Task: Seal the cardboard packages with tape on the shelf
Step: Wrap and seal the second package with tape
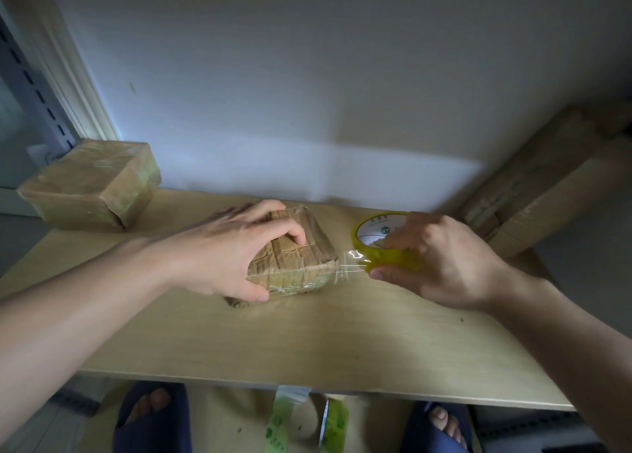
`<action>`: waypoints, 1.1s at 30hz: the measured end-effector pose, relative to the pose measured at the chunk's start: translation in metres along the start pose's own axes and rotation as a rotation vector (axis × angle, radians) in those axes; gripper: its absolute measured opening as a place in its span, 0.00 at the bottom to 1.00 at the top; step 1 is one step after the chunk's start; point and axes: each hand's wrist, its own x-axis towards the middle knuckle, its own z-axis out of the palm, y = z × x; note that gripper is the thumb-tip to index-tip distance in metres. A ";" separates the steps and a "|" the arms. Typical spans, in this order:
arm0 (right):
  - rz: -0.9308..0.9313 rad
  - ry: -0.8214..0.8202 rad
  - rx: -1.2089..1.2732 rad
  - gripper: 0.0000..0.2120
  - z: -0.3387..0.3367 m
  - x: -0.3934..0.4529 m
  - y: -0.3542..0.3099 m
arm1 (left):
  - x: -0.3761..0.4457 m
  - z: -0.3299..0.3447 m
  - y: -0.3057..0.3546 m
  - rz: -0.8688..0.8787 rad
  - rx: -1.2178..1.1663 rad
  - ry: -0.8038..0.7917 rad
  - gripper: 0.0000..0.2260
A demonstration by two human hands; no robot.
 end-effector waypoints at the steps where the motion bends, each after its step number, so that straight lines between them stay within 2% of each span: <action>1: 0.007 -0.005 -0.021 0.32 0.005 0.003 0.002 | 0.000 0.000 0.000 0.002 -0.001 -0.006 0.33; 4: 0.011 -0.014 -0.052 0.31 0.015 0.013 0.006 | 0.001 -0.002 0.000 0.026 0.003 -0.020 0.33; 8: 0.034 -0.021 -0.030 0.25 0.021 0.022 0.007 | 0.002 -0.005 0.000 0.051 -0.008 -0.062 0.32; 13: 0.019 -0.058 -0.046 0.21 0.024 0.032 0.002 | 0.011 -0.008 0.000 0.053 0.058 -0.134 0.32; 16: -0.044 0.036 -0.096 0.18 0.020 0.032 -0.003 | 0.010 -0.014 0.003 0.026 0.145 -0.169 0.31; 19: -0.134 0.122 -0.191 0.17 0.024 0.032 -0.009 | 0.016 -0.007 0.022 -0.031 0.136 -0.051 0.25; 22: -0.142 0.098 -0.167 0.21 0.030 0.030 -0.008 | 0.029 0.020 0.046 -0.213 0.034 0.176 0.32; 24: -0.146 0.103 -0.190 0.23 0.032 0.030 -0.006 | 0.037 0.036 0.048 -0.254 0.065 0.269 0.35; 26: -0.135 0.107 -0.159 0.24 0.036 0.031 -0.003 | 0.039 0.040 0.042 -0.243 0.064 0.302 0.34; 30: -0.066 -0.007 0.067 0.22 0.048 0.028 0.008 | 0.039 0.038 0.037 -0.219 0.063 0.360 0.28; 33: -0.068 0.036 0.182 0.23 0.048 0.023 0.017 | 0.040 0.036 0.040 -0.260 0.058 0.380 0.27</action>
